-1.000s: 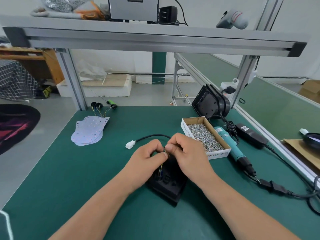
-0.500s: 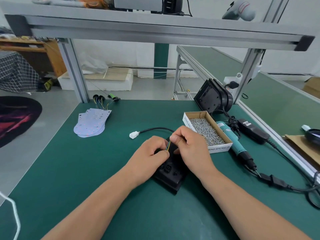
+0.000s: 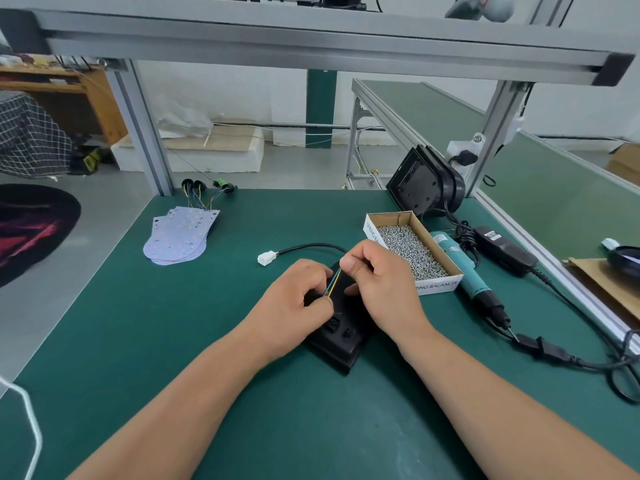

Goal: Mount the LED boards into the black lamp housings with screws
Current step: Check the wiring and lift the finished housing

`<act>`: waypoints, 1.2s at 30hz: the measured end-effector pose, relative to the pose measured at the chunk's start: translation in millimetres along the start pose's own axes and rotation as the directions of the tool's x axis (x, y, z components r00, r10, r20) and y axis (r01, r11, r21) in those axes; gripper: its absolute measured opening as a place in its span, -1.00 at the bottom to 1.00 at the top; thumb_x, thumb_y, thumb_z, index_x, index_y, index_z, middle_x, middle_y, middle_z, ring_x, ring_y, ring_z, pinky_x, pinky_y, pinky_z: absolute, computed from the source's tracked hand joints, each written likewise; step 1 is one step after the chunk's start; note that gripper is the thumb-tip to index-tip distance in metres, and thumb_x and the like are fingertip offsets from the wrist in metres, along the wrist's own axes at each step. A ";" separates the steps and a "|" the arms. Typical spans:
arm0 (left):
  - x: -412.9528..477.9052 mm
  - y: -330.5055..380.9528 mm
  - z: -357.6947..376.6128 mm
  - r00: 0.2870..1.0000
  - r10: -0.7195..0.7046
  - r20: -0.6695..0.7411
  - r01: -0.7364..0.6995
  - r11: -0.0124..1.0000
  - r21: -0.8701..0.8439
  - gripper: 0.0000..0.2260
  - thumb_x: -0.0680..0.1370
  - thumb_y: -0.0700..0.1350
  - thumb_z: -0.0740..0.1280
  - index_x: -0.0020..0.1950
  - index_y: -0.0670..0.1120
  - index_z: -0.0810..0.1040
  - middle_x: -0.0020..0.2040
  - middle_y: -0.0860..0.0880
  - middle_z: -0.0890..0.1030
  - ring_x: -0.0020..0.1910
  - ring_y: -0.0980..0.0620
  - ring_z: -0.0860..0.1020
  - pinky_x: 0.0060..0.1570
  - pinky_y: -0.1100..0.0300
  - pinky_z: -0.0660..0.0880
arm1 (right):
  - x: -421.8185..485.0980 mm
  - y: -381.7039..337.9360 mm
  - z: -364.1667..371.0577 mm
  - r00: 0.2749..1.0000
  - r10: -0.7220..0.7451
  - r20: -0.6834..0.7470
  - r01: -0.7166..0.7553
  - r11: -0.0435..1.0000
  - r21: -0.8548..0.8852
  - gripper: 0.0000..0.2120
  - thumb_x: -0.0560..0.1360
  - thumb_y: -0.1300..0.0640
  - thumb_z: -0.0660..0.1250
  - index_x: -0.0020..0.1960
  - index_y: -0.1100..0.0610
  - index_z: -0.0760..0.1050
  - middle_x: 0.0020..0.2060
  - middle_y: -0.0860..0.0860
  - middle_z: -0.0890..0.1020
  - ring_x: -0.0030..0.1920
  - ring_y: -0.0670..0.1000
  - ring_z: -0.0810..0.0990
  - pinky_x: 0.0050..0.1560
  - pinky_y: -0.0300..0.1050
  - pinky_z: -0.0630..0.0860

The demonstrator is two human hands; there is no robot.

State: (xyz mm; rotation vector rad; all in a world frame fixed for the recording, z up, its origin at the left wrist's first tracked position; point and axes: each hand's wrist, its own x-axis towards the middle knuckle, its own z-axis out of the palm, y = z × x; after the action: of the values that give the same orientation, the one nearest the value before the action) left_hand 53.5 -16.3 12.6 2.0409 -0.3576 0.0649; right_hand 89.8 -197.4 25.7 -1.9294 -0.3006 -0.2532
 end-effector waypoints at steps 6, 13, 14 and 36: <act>-4.7 0.6 -4.4 1.000 -0.008 -0.013 0.008 1.000 0.025 -0.84 0.52 0.16 0.32 -0.05 0.09 0.53 0.20 0.21 0.51 0.26 0.14 0.50 0.20 0.16 0.45 | 1.9 5.0 -7.2 0.999 -0.002 0.042 -0.001 0.997 0.079 -0.82 0.65 0.15 0.37 -0.14 0.05 0.57 -0.25 -0.12 0.63 -0.22 -0.09 0.66 -0.19 -0.13 0.69; -3.0 3.6 -19.6 0.996 -0.084 -0.004 0.082 0.975 0.206 0.17 0.18 0.57 0.48 0.67 0.23 0.08 0.50 0.21 0.29 0.50 0.22 0.33 0.44 0.08 0.39 | 7.0 4.3 -6.8 1.000 0.019 -0.012 -0.015 0.966 0.256 -0.80 0.67 0.08 0.33 -0.13 0.04 0.56 -0.30 -0.16 0.54 -0.23 -0.13 0.56 -0.13 -0.04 0.70; -2.7 4.1 -22.2 0.997 -0.073 -0.017 0.075 0.975 0.210 0.22 0.15 0.58 0.50 0.67 0.24 0.02 0.51 0.20 0.26 0.52 0.21 0.30 0.44 0.08 0.37 | 7.5 3.6 -7.4 0.999 0.024 -0.023 -0.016 0.958 0.285 -0.79 0.68 0.10 0.32 -0.14 0.03 0.55 -0.32 -0.19 0.51 -0.26 -0.16 0.53 -0.12 -0.03 0.71; -3.8 -2.1 -21.3 0.998 0.053 -0.024 -0.048 0.980 0.193 0.20 0.33 0.27 0.57 0.68 0.30 -0.26 0.55 0.41 -0.03 0.49 0.57 0.05 0.23 0.70 0.10 | 12.9 -4.8 -28.1 0.867 -0.493 -0.076 0.442 0.830 -0.339 -0.71 0.67 0.19 0.28 0.35 0.01 0.57 0.21 -0.17 0.60 0.27 -0.07 0.53 0.35 -0.15 0.43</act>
State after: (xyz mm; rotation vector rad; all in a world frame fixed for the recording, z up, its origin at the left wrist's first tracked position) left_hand 52.7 4.0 20.2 2.2197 -0.3981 0.1660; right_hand 99.4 -220.6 44.3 -2.1045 -0.6632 -0.8244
